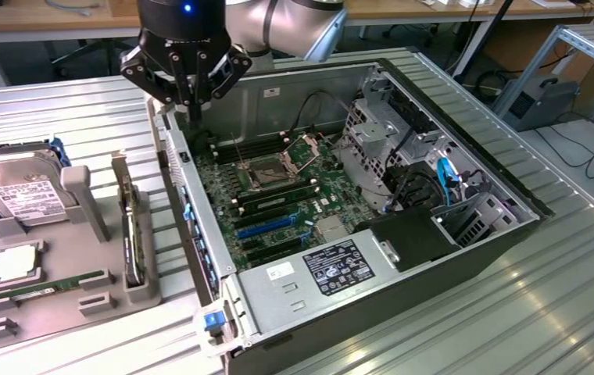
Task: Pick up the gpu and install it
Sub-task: 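Reach for the gpu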
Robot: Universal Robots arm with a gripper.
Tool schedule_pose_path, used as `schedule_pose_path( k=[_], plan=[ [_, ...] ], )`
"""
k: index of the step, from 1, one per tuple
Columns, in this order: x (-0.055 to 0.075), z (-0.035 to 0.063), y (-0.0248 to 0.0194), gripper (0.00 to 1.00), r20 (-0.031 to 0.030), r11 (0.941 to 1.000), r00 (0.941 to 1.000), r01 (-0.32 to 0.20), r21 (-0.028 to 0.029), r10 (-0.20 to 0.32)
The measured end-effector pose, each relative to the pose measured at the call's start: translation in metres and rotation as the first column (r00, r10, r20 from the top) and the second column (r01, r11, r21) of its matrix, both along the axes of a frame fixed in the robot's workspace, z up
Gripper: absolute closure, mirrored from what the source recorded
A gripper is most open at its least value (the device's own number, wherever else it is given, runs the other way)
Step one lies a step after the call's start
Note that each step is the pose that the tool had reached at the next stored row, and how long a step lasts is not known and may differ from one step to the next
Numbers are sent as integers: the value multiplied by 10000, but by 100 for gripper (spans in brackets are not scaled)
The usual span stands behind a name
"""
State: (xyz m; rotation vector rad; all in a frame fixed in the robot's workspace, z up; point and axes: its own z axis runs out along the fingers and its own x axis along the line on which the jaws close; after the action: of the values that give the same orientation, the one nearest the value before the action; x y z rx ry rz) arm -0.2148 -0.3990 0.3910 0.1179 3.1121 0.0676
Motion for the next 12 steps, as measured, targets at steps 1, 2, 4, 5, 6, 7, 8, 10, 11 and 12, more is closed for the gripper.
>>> schedule_pose_path(
  k=[1,2,4,5,6,7,8,10,11,12],
  plan=[
    [-7,0,0,89,0,10000,10000,0,1,0],
    [-15,0,0,89,0,10000,10000,0,-1,0],
    [-30,-1,0,89,0,10000,10000,0,0,0],
    [-37,-1,0,89,0,10000,10000,0,0,0],
    [-47,-1,0,89,-1,10000,10000,1,0,-1],
    [-56,-1,0,89,0,10000,10000,1,0,-1],
    [-66,-1,0,89,0,10000,10000,0,0,0],
    [-86,-1,0,89,0,10000,10000,0,0,0],
    [-95,-2,0,89,0,10000,10000,1,0,-1],
    [-105,-1,0,89,0,10000,10000,1,0,-1]
  ],
)
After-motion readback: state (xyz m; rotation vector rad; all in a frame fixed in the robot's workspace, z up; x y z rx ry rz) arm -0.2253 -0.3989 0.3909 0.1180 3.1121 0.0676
